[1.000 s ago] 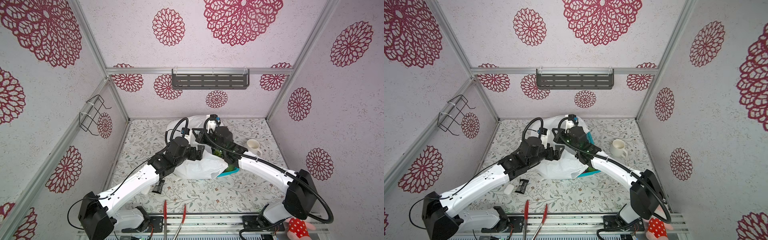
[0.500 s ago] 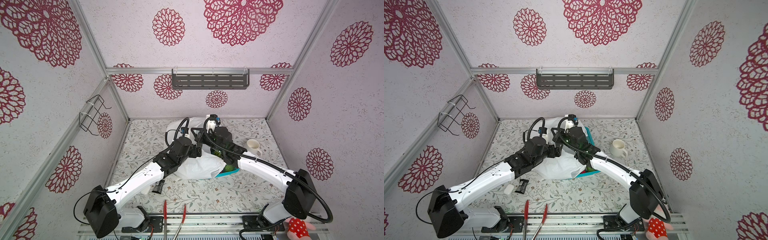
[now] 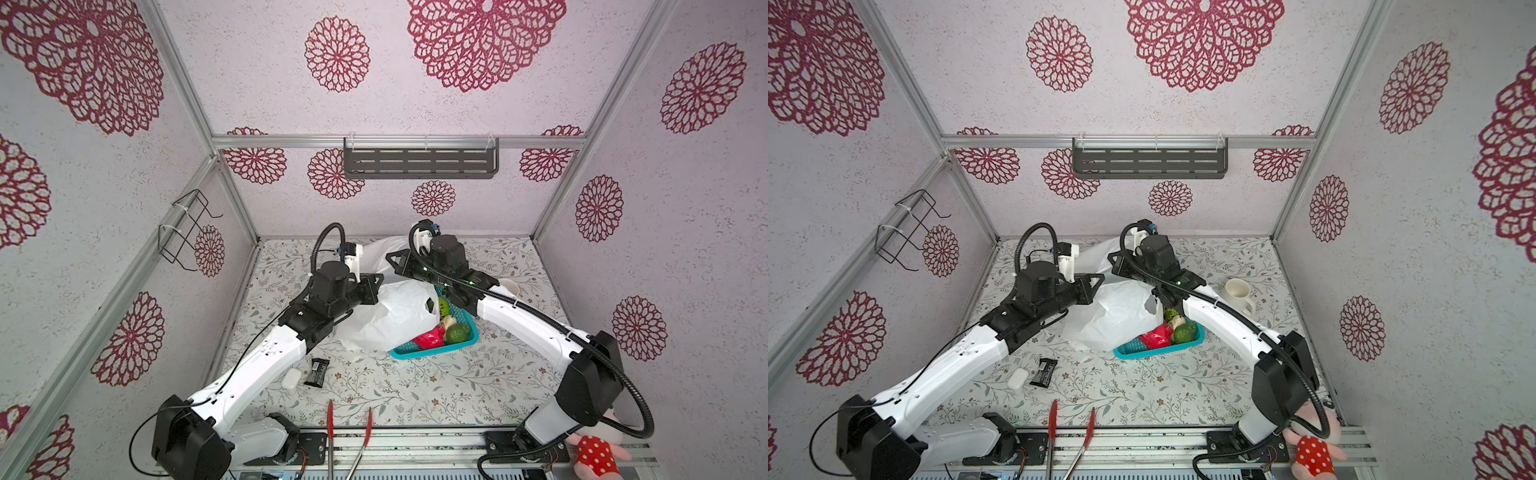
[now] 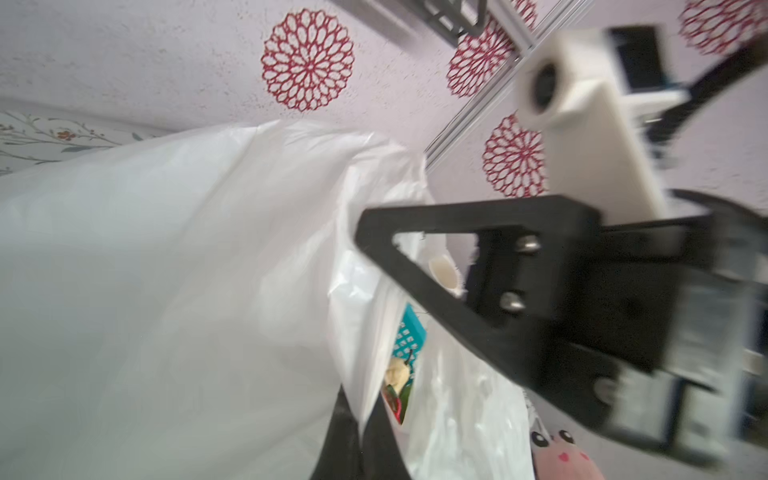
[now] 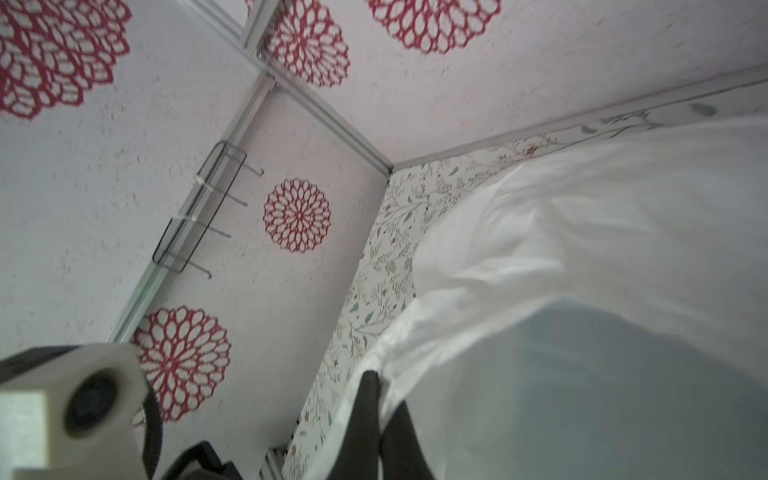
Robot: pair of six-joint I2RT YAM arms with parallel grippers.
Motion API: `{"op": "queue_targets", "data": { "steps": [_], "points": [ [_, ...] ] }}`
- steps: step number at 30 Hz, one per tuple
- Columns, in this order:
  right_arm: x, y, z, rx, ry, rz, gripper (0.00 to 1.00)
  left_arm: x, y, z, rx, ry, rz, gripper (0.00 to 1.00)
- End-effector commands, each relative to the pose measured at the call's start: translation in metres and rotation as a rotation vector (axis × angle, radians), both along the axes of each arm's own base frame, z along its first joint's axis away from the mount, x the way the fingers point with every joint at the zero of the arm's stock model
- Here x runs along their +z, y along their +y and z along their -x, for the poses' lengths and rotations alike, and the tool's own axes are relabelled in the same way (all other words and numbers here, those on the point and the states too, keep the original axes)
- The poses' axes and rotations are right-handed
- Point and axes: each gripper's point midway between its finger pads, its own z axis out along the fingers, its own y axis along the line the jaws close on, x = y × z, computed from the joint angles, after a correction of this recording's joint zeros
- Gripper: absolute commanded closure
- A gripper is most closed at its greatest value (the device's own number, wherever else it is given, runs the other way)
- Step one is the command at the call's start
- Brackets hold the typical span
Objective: Place the fruits into the plastic bag
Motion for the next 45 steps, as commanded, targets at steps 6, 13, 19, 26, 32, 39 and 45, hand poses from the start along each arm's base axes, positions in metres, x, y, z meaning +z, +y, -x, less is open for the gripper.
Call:
{"op": "queue_targets", "data": {
  "steps": [6,13,19,26,32,39,45],
  "points": [
    [0.025,-0.033,-0.005,0.120,-0.144,0.123,0.23,-0.021,0.047,0.008,0.060,0.192,0.179,1.00],
    [0.040,-0.115,0.004,-0.067,-0.172,0.220,0.16,-0.022,0.059,-0.007,0.068,0.220,0.268,1.00],
    [-0.025,-0.160,0.034,-0.134,-0.009,0.393,0.16,-0.013,0.068,-0.015,0.057,0.215,0.321,1.00],
    [-0.114,-0.126,0.086,0.123,0.163,0.514,0.14,0.005,0.077,-0.021,0.033,0.196,0.344,1.00],
    [-0.170,-0.105,0.095,0.210,0.206,0.713,0.09,0.015,0.081,-0.018,0.028,0.184,0.333,1.00],
    [-0.210,-0.119,0.082,0.178,0.235,0.940,0.06,0.013,0.088,-0.016,0.071,0.179,0.322,1.00],
    [-0.242,-0.110,0.087,0.229,0.275,0.964,0.06,0.011,0.087,-0.015,0.071,0.193,0.334,1.00]
  ]
}}
